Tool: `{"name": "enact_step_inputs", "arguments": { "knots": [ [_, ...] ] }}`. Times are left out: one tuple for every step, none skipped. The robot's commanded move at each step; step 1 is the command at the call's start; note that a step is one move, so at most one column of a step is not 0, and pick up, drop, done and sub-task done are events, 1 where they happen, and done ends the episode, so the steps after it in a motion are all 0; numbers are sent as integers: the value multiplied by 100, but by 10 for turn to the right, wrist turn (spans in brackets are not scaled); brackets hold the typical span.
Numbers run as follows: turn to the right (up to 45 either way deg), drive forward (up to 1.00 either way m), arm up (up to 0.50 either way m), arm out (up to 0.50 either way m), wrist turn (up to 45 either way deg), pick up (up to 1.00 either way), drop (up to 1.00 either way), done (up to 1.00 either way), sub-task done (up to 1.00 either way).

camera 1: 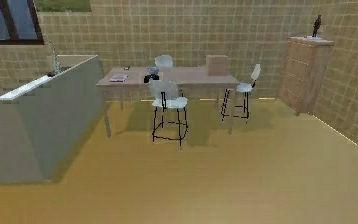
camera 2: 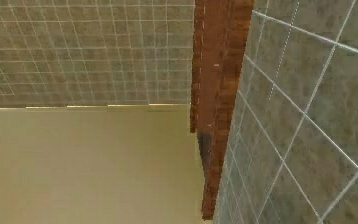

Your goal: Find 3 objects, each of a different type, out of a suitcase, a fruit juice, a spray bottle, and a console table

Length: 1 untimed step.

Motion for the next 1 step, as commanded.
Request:
{"name": "enact_step_inputs", "arguments": {
  "knots": [
    [0, 15, 0, 0, 0, 0, 0, 0, 0]
  ]
}}
